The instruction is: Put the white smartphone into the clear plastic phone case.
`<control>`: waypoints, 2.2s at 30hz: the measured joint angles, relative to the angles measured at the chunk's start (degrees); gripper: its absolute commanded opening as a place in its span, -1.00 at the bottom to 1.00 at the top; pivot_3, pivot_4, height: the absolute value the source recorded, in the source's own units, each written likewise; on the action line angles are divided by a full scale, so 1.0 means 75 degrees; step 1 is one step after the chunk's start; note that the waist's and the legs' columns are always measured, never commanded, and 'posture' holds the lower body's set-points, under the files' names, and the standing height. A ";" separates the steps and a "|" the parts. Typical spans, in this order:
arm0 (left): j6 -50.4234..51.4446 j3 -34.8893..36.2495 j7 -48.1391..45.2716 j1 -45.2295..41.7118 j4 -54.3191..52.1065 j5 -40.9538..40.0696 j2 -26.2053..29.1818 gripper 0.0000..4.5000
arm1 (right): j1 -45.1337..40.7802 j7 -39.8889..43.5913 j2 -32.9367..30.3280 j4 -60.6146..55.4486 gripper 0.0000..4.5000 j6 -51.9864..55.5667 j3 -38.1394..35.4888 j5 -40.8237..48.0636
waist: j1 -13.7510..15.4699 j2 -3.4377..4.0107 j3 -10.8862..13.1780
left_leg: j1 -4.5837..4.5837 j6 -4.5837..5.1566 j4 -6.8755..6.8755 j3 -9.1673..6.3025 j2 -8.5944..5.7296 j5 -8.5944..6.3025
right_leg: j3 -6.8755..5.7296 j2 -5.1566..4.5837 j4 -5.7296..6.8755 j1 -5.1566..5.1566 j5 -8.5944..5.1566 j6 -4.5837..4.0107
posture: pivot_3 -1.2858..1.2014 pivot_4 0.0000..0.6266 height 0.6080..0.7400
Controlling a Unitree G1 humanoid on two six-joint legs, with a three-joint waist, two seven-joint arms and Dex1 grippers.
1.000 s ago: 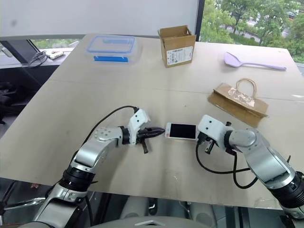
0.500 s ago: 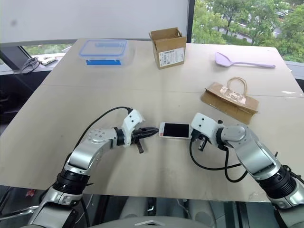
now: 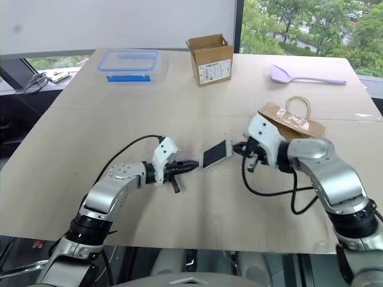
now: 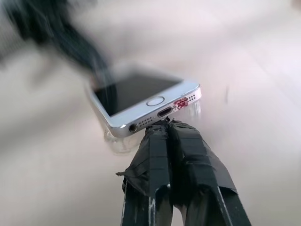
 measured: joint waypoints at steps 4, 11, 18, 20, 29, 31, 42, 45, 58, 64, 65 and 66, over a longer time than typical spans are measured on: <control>-0.0006 -0.0093 -0.0027 -0.0057 0.0004 -0.0083 -0.0023 -1.00 | -0.0003 0.0054 -0.0226 0.0597 -0.94 -0.0177 0.0993 -0.0291 | 0.0074 -0.0001 0.0002 | -0.0031 -0.0001 -0.0001 0.0016 -0.0018 0.0000 | 0.0018 -0.0024 -0.0014 -0.0018 0.0014 -0.0016 | 0.03 -0.52 1.00; 0.0002 -0.0113 -0.0025 -0.0084 0.0017 -0.0127 0.0016 -1.00 | 0.0586 0.0136 -0.1032 0.0526 -0.94 -0.0212 0.0883 -0.0315 | 0.0074 -0.0005 0.0005 | -0.0030 -0.0001 -0.0009 0.0028 -0.0026 -0.0001 | 0.0021 -0.0026 -0.0025 -0.0018 0.0014 -0.0013 | 0.03 -0.52 1.00; 0.0004 -0.0134 -0.0001 -0.0096 0.0022 -0.0129 0.0024 -1.00 | 0.1190 0.0210 -0.1720 -0.0159 -0.94 -0.0235 0.0264 0.0013 | 0.0083 -0.0006 0.0006 | -0.0027 -0.0002 -0.0010 0.0019 -0.0026 -0.0001 | 0.0022 -0.0027 -0.0025 -0.0018 0.0013 -0.0011 | 0.03 -0.52 1.00; 0.0001 -0.0150 -0.0006 -0.0114 0.0037 -0.0129 0.0028 -1.00 | 0.1307 0.0334 -0.1859 -0.0495 -0.94 -0.0121 -0.0048 0.0328 | 0.0093 -0.0007 0.0006 | -0.0027 -0.0002 -0.0010 0.0018 -0.0026 -0.0001 | 0.0020 -0.0026 -0.0026 -0.0018 0.0012 -0.0011 | 0.03 -0.52 1.00; -0.0079 -0.0231 -0.0022 -0.0200 0.0144 -0.0131 0.0010 -1.00 | 0.1186 0.0297 -0.1398 -0.1239 -0.94 0.0436 -0.0649 0.1880 | 0.0149 -0.0009 0.0007 | -0.0026 -0.0002 -0.0010 0.0008 -0.0026 -0.0001 | 0.0024 -0.0028 -0.0026 -0.0017 0.0013 -0.0012 | 0.03 -0.52 1.00; -0.0083 -0.0234 -0.0024 -0.0201 0.0144 -0.0134 0.0010 -1.00 | 0.1196 0.0292 -0.1482 -0.1239 -0.94 0.0439 -0.0651 0.1972 | 0.0174 -0.0009 0.0007 | -0.0026 -0.0002 -0.0011 0.0009 -0.0026 -0.0001 | 0.0024 -0.0027 -0.0026 -0.0018 0.0013 -0.0013 | 0.03 -0.52 1.00; -0.0089 -0.0246 -0.0007 -0.0208 0.0147 -0.0136 0.0009 -1.00 | 0.2299 0.0579 -0.2378 -0.1928 -0.94 0.0375 -0.0926 0.2543 | 0.0210 -0.0010 0.0008 | -0.0025 -0.0002 -0.0011 0.0005 -0.0026 -0.0001 | 0.0024 -0.0025 -0.0026 -0.0018 0.0009 -0.0006 | 0.03 -0.52 1.00; -0.0091 -0.0248 -0.0008 -0.0209 0.0149 -0.0136 0.0007 -1.00 | 0.2577 0.0415 -0.2452 -0.2076 -0.94 0.0387 -0.1412 0.2734 | 0.0218 -0.0014 0.0009 | -0.0026 -0.0002 -0.0010 0.0005 -0.0026 -0.0001 | 0.0024 -0.0026 -0.0027 -0.0017 0.0009 -0.0005 | 0.03 -0.52 1.00; -0.0105 -0.0262 -0.0038 -0.0194 0.0121 -0.0132 0.0045 -1.00 | 0.2273 -0.0378 -0.3010 -0.0898 -0.94 -0.0338 0.0481 0.0311 | 0.0193 -0.0014 0.0009 | -0.0021 -0.0002 -0.0009 0.0009 -0.0026 -0.0001 | 0.0030 -0.0025 -0.0027 -0.0018 -0.0002 0.0011 | 0.03 -0.52 1.00; -0.0085 -0.0240 -0.0017 -0.0143 0.0055 -0.0122 0.0121 -1.00 | 0.1533 -0.0315 -0.2343 -0.0054 -0.94 -0.0912 0.0969 -0.0202 | 0.0162 -0.0031 0.0000 | -0.0013 -0.0001 -0.0009 0.0014 -0.0018 -0.0001 | 0.0029 -0.0013 -0.0022 -0.0016 -0.0001 0.0010 | 0.03 -0.52 1.00; -0.0068 -0.0231 0.0002 -0.0103 0.0023 -0.0121 0.0155 -1.00 | 0.1357 -0.0231 -0.2233 0.0204 -0.94 -0.1054 0.1053 -0.0301 | 0.0127 -0.0040 -0.0005 | -0.0009 -0.0001 -0.0009 0.0015 -0.0015 -0.0001 | 0.0029 -0.0011 -0.0022 -0.0014 0.0000 0.0009 | 0.03 -0.52 1.00; -0.0044 -0.0214 0.0015 -0.0067 -0.0006 -0.0121 0.0167 -1.00 | 0.1196 -0.0192 -0.2152 0.0446 -0.94 -0.1197 0.1112 -0.0396 | 0.0090 -0.0040 -0.0005 | -0.0007 -0.0002 -0.0008 0.0015 -0.0015 -0.0001 | 0.0029 -0.0012 -0.0022 -0.0012 0.0000 0.0010 | 0.03 -0.52 1.00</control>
